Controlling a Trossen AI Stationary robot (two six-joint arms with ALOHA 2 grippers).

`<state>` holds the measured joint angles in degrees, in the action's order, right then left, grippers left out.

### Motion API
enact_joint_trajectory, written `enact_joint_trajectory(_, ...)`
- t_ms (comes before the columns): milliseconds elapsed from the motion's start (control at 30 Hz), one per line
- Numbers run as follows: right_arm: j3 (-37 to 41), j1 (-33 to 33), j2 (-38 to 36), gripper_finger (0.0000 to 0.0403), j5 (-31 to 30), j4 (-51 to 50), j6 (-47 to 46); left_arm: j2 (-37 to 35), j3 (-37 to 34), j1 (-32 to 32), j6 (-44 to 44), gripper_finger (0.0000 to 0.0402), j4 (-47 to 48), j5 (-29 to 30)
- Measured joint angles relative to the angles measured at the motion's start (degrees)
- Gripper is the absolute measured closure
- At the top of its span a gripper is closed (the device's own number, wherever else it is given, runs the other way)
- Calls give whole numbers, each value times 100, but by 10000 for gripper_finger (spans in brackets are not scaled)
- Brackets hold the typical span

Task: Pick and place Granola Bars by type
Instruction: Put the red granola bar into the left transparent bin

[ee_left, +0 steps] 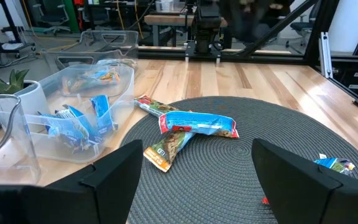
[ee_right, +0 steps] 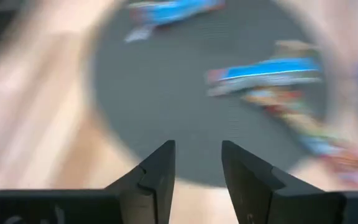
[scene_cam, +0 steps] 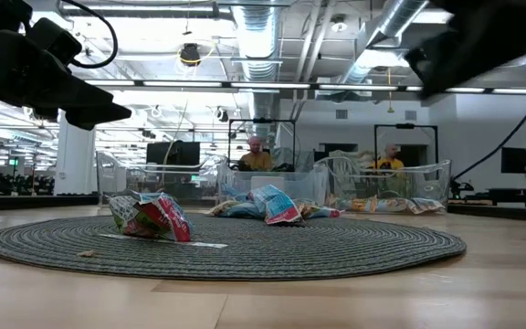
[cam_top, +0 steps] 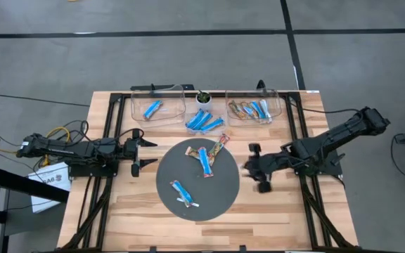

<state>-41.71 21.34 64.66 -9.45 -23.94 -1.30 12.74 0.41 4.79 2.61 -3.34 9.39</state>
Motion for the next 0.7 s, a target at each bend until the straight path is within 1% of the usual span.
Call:
enact_joint_trajectory(67, 577, -1, -352, 278, 860, 643, 109, 1, -1, -1, 0, 107, 1, 0)
enact_joint_trajectory(100, 870, -5, -526, 278, 1175, 1056, 114, 1, -1, 0, 2, 107, 0, 0)
enact_joint_trajectory(167, 1481, 9, -854, 278, 1426, 1790, 32, 1, -1, 1, 1, 107, -1, 0)
enact_joint_trajectory(267, 2252, 121, -1318, 278, 1380, 2471, -176, 1, 0, 0, 1, 107, 0, 0)
enact_joint_trajectory(433, 3149, 236, -1892, 278, 1386, 3461, -212, 1, 0, 0, 1, 107, -1, 0)
enact_joint_trajectory(500, 3363, 279, -2069, 278, 1405, 3679, -214, 1, -1, 1, 2, 107, -1, 0)
enact_joint_trajectory(700, 3754, 297, -2606, 278, 1410, 3853, -113, 1, 0, 0, 0, 107, 0, 0)
